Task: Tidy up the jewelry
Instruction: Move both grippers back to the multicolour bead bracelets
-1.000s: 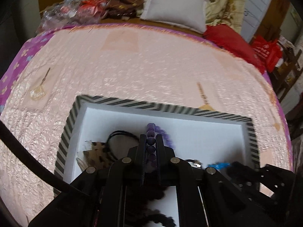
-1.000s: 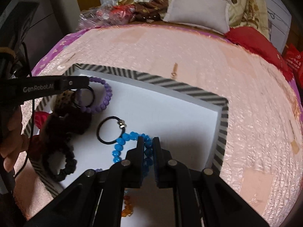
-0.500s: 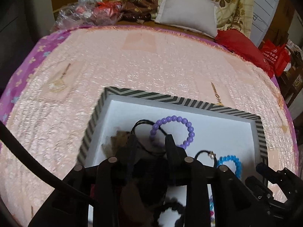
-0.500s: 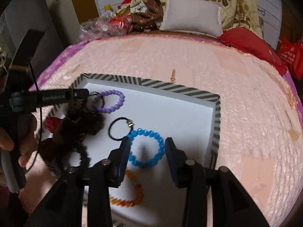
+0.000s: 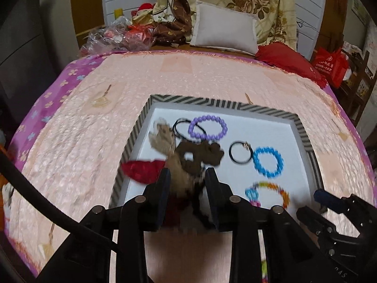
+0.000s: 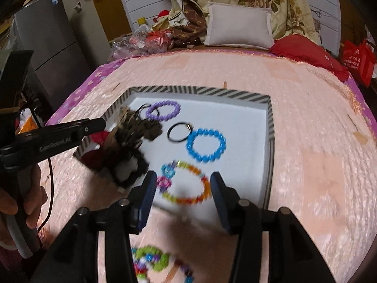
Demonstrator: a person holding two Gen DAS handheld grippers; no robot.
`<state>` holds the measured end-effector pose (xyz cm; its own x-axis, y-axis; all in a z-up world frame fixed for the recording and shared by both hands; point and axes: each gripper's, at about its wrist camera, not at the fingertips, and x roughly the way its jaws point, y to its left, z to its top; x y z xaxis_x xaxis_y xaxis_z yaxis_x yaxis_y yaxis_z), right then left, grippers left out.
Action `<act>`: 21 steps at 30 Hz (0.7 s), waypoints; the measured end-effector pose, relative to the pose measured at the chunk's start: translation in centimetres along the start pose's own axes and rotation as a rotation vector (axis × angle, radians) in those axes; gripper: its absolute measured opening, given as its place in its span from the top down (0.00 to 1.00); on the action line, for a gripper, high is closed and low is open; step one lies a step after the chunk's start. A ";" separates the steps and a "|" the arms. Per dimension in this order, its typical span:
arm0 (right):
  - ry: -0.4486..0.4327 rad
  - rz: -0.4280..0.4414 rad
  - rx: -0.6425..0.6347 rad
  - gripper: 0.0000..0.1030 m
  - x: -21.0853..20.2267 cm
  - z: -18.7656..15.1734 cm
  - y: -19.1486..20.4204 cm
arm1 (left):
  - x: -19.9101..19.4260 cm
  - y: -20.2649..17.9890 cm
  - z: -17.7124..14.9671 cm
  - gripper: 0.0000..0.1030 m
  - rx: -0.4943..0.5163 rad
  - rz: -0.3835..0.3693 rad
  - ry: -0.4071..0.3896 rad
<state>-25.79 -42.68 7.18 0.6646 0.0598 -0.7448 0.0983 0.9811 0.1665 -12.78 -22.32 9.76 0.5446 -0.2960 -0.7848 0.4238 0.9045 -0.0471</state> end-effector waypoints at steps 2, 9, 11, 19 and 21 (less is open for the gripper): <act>-0.003 0.000 -0.010 0.52 -1.0 -0.9 0.4 | -1.0 0.0 -1.1 0.69 0.002 0.003 -0.008; -0.009 -0.004 -0.019 0.46 -3.9 -4.2 1.1 | -3.9 -0.3 -4.8 0.69 0.005 0.026 -0.031; -0.001 0.007 -0.005 0.46 -4.3 -5.2 1.1 | -4.6 -0.8 -5.8 0.69 0.015 0.029 -0.038; 0.022 -0.026 -0.012 0.46 -5.7 -8.4 0.6 | -6.2 -1.5 -9.0 0.69 0.013 0.026 -0.056; 0.020 -0.024 -0.006 0.46 -6.0 -8.9 0.2 | -6.1 -1.6 -9.5 0.69 0.010 0.023 -0.046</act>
<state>-36.32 -41.18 5.93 0.6474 0.0402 -0.7611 0.1093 0.9834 0.1449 -23.70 -19.00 8.77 0.5864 -0.2892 -0.7566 0.4181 0.9081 -0.0231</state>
